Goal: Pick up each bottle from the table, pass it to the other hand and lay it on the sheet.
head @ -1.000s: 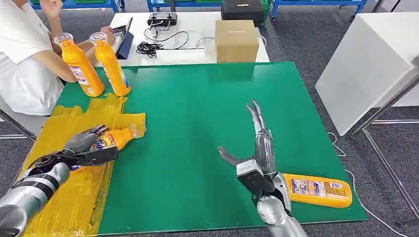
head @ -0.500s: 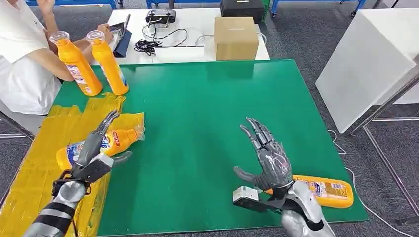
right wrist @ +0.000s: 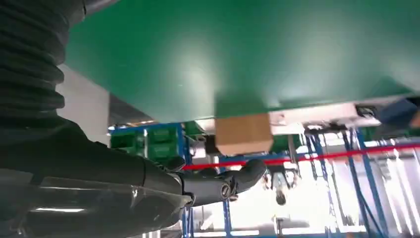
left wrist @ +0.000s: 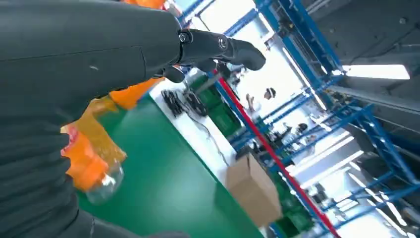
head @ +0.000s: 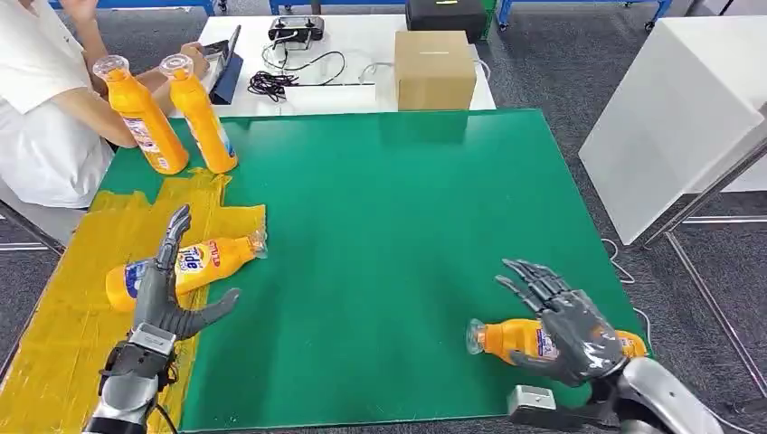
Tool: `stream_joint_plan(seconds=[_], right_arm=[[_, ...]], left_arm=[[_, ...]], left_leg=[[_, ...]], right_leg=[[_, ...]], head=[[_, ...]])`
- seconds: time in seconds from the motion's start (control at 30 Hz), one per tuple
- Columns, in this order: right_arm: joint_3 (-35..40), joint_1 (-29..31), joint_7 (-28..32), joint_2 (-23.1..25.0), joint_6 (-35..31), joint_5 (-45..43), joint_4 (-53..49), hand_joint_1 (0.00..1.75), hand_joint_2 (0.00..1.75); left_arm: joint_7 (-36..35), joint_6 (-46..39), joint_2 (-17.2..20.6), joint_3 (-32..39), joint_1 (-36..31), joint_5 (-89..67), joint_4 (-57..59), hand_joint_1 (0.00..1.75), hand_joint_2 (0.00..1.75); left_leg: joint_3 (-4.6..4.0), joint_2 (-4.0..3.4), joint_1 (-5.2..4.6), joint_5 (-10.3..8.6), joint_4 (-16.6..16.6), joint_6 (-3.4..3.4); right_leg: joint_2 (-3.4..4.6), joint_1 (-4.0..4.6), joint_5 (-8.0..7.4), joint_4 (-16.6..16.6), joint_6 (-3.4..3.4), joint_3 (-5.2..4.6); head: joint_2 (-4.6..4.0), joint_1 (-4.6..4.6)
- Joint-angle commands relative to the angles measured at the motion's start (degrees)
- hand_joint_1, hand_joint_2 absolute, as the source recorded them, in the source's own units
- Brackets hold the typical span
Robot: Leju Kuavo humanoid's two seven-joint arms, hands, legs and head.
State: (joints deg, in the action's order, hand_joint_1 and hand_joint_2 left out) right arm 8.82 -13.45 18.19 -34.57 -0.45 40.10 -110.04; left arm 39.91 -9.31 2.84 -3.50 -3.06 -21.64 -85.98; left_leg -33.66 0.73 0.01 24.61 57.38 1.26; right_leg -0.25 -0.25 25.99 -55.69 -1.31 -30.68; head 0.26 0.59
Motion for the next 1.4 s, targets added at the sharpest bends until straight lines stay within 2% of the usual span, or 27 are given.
stream_joint_plan(seconds=[0.03, 0.13, 0.27, 0.33, 0.5, 0.77, 1.1, 1.4], right_arm=[[-24.51, -16.49, -2.56, -11.93, 9.67, -8.50, -7.96, 0.00, 1.75], [-27.67, -20.05, -4.22, -10.08, 10.87, -6.88, -7.13, 0.00, 1.75], [-27.51, -20.73, -4.14, -9.61, 10.31, -6.12, -6.94, 0.00, 1.75], [-26.65, -20.04, -5.64, -9.30, 10.23, -5.04, -6.65, 0.00, 1.75], [-21.34, -16.42, -7.45, -3.91, 6.75, 1.27, 0.63, 0.00, 1.75], [-18.07, -14.44, -7.48, -3.11, 6.23, 2.14, 3.82, 0.00, 1.75], [0.46, -2.93, -12.40, 4.19, -0.56, 9.31, 21.31, 0.00, 1.75], [4.70, 5.87, -19.89, 9.16, -2.06, 17.93, 35.16, 0.00, 1.75]], left_arm=[[0.09, -0.56, -3.57, -1.60, 0.77, 3.65, 0.29, 0.00, 1.75], [0.09, -0.70, -3.52, -1.95, 0.90, 7.21, -0.76, 0.00, 1.75], [0.09, -0.58, -3.33, -1.79, 1.05, 7.48, -0.98, 0.00, 1.75], [0.09, 0.57, -3.55, -1.32, 1.13, 9.15, -1.53, 0.00, 1.75], [0.09, 5.52, -4.87, 0.63, 1.56, 12.78, -3.40, 0.00, 1.75], [0.09, 6.71, -5.18, -0.40, 1.50, 12.95, -4.58, 0.00, 1.75], [0.09, 8.44, -5.10, -4.98, 1.54, 12.92, -8.03, 0.00, 1.75], [-0.03, 9.08, -6.37, -4.22, 0.83, 13.06, -5.44, 0.00, 1.75]], left_leg=[[0.11, 0.29, -0.15, 0.15, 0.08, 0.02], [0.08, 0.16, -0.11, 0.07, 0.00, 0.00], [0.11, -0.06, -0.08, 0.07, -0.03, 0.00], [0.12, -0.12, -0.08, 0.06, -0.05, 0.01], [0.28, -0.17, 0.08, 0.06, -0.14, -0.02], [0.29, -0.27, 0.09, 0.08, -0.13, -0.01], [0.38, -0.30, 0.20, 0.05, -0.21, -0.03], [0.35, -0.35, 0.18, 0.04, -0.17, -0.02]], right_leg=[[-0.33, -0.10, 0.23, -0.07, -0.07, 0.24], [-0.22, -0.11, 0.11, 0.03, -0.03, 0.16], [-0.08, -0.05, 0.06, 0.07, -0.01, 0.13], [-0.03, -0.05, 0.04, 0.07, 0.00, 0.11], [-0.01, 0.16, -0.01, 0.30, 0.01, 0.32], [0.11, 0.13, -0.01, 0.24, 0.00, 0.29], [0.17, 0.25, -0.08, 0.39, 0.02, 0.41], [0.22, 0.25, -0.06, 0.29, 0.00, 0.34]], head=[[0.00, 0.00], [0.00, 0.00], [0.00, 0.00], [0.00, 0.02], [0.00, 0.02], [0.00, 0.02], [0.00, 0.02], [0.00, 0.02]])
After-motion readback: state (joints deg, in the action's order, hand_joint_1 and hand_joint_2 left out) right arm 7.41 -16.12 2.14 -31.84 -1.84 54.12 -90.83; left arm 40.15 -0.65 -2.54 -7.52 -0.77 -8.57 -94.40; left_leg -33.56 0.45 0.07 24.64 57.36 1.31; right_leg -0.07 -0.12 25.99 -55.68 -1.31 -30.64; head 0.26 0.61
